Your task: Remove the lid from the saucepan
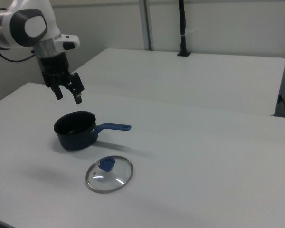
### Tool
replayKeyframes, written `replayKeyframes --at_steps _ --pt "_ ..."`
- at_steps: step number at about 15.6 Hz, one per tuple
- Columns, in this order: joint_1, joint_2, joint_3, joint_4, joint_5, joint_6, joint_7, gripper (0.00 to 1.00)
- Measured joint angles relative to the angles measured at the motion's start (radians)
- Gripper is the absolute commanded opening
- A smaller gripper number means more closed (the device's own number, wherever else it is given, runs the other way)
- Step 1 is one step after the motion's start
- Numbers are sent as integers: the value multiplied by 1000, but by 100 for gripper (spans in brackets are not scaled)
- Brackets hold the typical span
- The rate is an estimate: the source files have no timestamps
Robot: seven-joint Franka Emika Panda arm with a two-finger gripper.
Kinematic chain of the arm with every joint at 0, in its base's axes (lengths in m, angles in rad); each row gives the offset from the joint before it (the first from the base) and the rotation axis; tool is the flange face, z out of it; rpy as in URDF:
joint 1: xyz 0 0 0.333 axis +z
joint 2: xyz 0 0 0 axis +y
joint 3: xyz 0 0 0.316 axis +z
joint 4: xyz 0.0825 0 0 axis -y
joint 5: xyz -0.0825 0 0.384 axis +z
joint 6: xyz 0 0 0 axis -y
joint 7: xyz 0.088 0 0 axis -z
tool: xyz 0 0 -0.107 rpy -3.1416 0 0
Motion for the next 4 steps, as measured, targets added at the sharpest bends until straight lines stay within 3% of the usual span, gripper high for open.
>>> replayKeyframes --at_steps 2,4 --pt "-46 -7 28 1 0 -20 0 100" --pt "-128 -8 87 8 0 -47 -1 100"
